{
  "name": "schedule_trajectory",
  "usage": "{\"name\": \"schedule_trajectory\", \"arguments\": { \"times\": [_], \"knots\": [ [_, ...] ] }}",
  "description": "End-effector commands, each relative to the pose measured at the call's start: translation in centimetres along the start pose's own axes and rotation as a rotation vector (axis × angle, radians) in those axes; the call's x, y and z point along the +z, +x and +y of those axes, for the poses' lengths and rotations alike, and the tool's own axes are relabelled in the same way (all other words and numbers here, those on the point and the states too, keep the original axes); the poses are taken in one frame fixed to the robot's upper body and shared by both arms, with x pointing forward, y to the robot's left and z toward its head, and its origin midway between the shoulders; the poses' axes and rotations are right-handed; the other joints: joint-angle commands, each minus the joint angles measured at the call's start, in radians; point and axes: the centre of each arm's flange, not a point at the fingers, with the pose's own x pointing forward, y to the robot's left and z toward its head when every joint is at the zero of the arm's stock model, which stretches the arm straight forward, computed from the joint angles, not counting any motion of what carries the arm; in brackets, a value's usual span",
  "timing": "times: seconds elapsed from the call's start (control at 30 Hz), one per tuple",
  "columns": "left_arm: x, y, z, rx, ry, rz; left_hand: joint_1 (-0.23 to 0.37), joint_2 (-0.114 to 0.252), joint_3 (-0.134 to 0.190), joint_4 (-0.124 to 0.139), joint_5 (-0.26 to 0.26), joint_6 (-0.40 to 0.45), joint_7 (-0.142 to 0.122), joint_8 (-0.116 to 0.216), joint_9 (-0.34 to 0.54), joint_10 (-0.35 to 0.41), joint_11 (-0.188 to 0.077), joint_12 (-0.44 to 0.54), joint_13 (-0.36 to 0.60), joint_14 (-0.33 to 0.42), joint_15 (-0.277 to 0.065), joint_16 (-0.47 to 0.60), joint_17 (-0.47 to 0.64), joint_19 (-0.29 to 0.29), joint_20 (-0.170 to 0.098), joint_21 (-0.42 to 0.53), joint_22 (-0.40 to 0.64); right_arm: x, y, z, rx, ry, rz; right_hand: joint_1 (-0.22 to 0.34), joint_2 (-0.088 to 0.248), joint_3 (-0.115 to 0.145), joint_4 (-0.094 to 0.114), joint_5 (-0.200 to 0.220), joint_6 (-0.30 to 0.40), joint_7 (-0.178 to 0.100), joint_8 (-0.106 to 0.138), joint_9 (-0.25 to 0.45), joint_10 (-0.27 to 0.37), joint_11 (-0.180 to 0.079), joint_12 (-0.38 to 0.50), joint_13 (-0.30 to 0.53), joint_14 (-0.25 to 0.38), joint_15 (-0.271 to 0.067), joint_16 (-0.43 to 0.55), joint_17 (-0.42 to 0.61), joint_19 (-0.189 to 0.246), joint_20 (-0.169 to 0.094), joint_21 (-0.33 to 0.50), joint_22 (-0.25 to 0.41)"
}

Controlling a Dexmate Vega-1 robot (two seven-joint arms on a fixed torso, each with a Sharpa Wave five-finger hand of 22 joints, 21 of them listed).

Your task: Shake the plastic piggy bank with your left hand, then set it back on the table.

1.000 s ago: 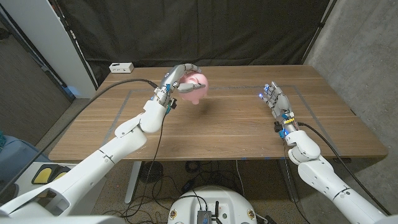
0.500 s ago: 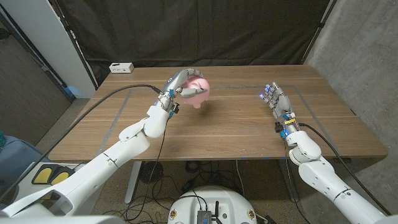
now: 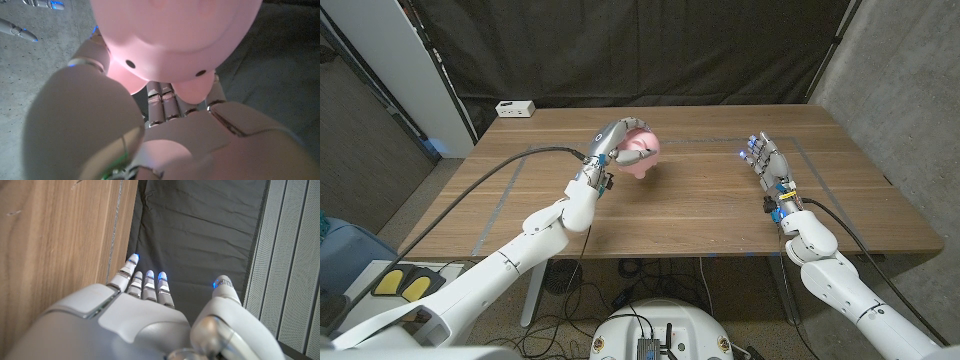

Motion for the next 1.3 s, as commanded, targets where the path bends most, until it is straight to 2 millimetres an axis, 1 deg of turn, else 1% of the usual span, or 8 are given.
{"name": "schedule_trajectory", "arguments": {
  "times": [0.03, 0.2, 0.43, 0.7, 1.13, 1.3],
  "knots": [
    [-0.8, -0.9, -2.5, -0.015, -0.033, 0.041, 0.336, 0.328, 0.005, 0.002, 0.002, 0.008, 0.002, -0.001, 0.003, 0.009, -0.001, -0.001, 0.005, 0.009, 0.004, 0.003, 0.002, 0.107, -0.107, 0.007, 0.004, -0.1, -0.1, -0.1, -0.005, 0.004, 0.003, 0.009, 0.000, -0.004, 0.002, 0.006, 0.004, 0.005, -0.001, 0.002, 0.004, 0.007, -0.003, 0.006, 0.007, 0.004, -0.002, 0.006, 0.010, -0.002, -0.003, 0.005],
    [-1.1, -1.0, -2.9, -0.033, -0.035, 0.054, 0.336, 0.328, 0.005, 0.001, 0.002, 0.007, 0.002, -0.002, 0.004, 0.012, -0.001, -0.001, 0.006, 0.008, 0.001, 0.002, 0.002, 0.106, -0.108, 0.007, 0.004, -0.2, -0.1, -0.1, -0.009, 0.006, 0.004, 0.009, 0.000, -0.004, 0.002, 0.006, 0.004, 0.004, -0.001, 0.002, 0.004, 0.006, -0.003, 0.006, 0.007, 0.004, -0.002, 0.006, 0.011, -0.003, -0.003, 0.005],
    [-1.4, -1.7, -3.7, 0.042, -0.034, 0.045, 0.336, 0.328, 0.004, 0.002, 0.002, 0.010, 0.002, -0.002, 0.006, 0.012, 0.000, -0.004, 0.008, 0.008, 0.001, 0.002, 0.003, 0.105, -0.107, 0.008, 0.004, -0.3, -0.1, 0.1, -0.006, 0.005, 0.006, 0.009, 0.000, -0.005, 0.002, 0.006, 0.004, 0.004, -0.001, 0.002, 0.004, 0.007, -0.003, 0.006, 0.007, 0.004, -0.002, 0.006, 0.011, -0.002, -0.003, 0.005],
    [-1.8, -1.9, -4.8, 0.015, -0.041, 0.051, 0.335, 0.328, 0.003, 0.002, 0.001, 0.015, 0.000, 0.000, 0.007, 0.019, -0.002, -0.004, 0.009, 0.013, -0.001, 0.003, 0.004, 0.106, -0.107, 0.010, 0.003, 0.0, -0.1, 0.1, -0.008, -0.001, 0.004, 0.009, 0.000, -0.005, 0.002, 0.006, 0.004, 0.005, -0.001, 0.002, 0.004, 0.007, -0.003, 0.006, 0.007, 0.003, -0.002, 0.006, 0.011, -0.002, -0.003, 0.005],
    [-2.1, -1.9, -5.4, -0.016, -0.048, 0.059, 0.335, 0.328, 0.002, 0.001, 0.001, 0.016, 0.001, -0.001, 0.009, 0.020, -0.001, -0.007, 0.012, 0.013, 0.001, 0.001, 0.004, 0.106, -0.108, 0.011, 0.003, 0.1, 0.0, 0.0, -0.008, -0.001, 0.002, 0.009, 0.000, -0.005, 0.002, 0.006, 0.003, 0.004, -0.001, 0.002, 0.005, 0.007, -0.003, 0.006, 0.006, 0.004, -0.003, 0.006, 0.011, -0.003, -0.003, 0.005],
    [-2.3, -1.9, -5.7, -0.047, -0.052, 0.065, 0.334, 0.328, 0.001, 0.001, 0.000, 0.010, -0.002, -0.004, 0.010, 0.008, 0.003, -0.015, 0.013, 0.006, 0.001, -0.001, 0.006, 0.100, -0.107, 0.010, 0.003, 0.0, 0.0, 0.0, -0.009, 0.001, 0.005, 0.010, 0.000, -0.005, 0.002, 0.006, 0.003, 0.004, -0.001, 0.002, 0.004, 0.007, -0.003, 0.006, 0.006, 0.003, -0.003, 0.006, 0.011, -0.003, -0.003, 0.005]
  ]
}}
